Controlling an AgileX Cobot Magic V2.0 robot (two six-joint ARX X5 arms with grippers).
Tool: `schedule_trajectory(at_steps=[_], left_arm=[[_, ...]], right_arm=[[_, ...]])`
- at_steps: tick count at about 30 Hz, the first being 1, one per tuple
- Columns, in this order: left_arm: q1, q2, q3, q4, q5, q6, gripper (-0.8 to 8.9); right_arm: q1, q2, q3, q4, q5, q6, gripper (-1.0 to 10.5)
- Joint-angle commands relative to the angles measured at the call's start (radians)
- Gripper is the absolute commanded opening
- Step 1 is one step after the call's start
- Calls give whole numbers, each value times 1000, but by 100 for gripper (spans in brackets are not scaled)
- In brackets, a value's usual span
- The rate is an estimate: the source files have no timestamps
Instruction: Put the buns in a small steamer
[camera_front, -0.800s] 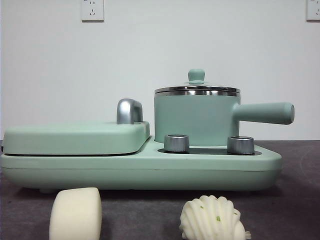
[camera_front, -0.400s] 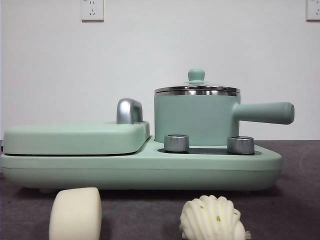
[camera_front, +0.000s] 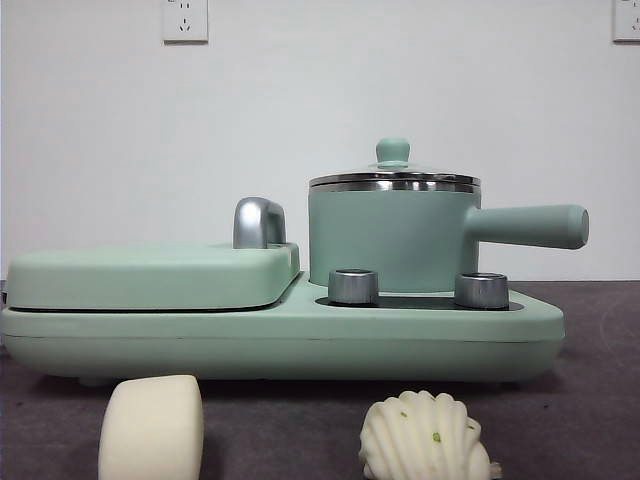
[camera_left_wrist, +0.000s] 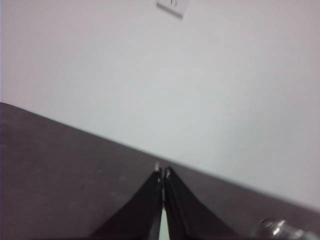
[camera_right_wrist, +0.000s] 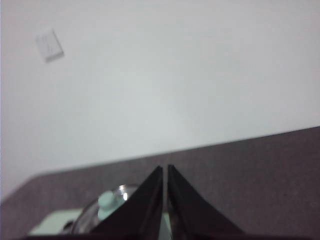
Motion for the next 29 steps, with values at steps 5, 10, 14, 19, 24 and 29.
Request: schedule_trajectory(at_steps=[5,10,14,19,24,29], left_arm=[[0,246,188,-83,114,184,10],[-21,427,275,-140,215,293,10],[-78,551,327,-184,235,398,10],[-173,649,376,-244,235,521,10],[-269,681,394,-297,235,618,9],[-345,681,394,-324,235,670,12]], right_arm=[[0,225,183,-154,-103,-226,14],[35,339,224,-175,-138,-338,14],[115,404,224,-193,-134,-396,14],[235,473,224,-235,-121,-465,14],[333,516,224,-237,-120,-513,14],[392,523,224,-252,-121,-613,29]])
